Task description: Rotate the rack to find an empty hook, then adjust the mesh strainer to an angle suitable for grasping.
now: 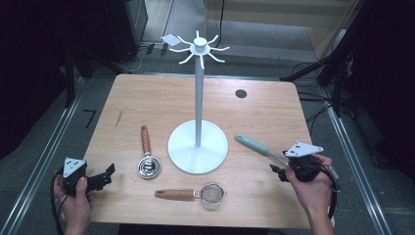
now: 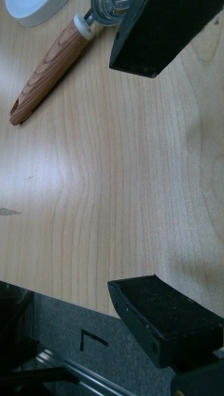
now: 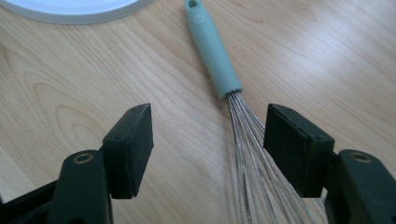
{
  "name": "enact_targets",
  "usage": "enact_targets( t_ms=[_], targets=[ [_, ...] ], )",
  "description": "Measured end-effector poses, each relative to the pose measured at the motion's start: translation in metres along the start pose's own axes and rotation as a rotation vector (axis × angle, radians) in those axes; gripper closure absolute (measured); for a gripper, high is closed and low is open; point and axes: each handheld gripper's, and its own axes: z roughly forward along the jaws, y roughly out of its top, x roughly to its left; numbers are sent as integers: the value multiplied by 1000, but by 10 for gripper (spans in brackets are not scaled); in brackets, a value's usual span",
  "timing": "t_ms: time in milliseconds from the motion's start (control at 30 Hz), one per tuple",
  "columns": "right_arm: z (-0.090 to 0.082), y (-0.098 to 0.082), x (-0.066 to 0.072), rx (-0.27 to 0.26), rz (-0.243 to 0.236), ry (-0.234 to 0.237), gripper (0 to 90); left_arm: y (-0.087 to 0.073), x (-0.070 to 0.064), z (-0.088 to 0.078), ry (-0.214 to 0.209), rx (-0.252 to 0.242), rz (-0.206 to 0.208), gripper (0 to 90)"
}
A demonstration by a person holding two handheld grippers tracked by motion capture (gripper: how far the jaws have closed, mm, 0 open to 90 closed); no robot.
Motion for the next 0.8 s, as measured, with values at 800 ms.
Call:
enact_targets(
  t_ms=[800],
  targets=[
    [20, 55, -19, 165, -144, 57, 433, 0, 0, 1, -10, -2, -2, 0]
  ],
)
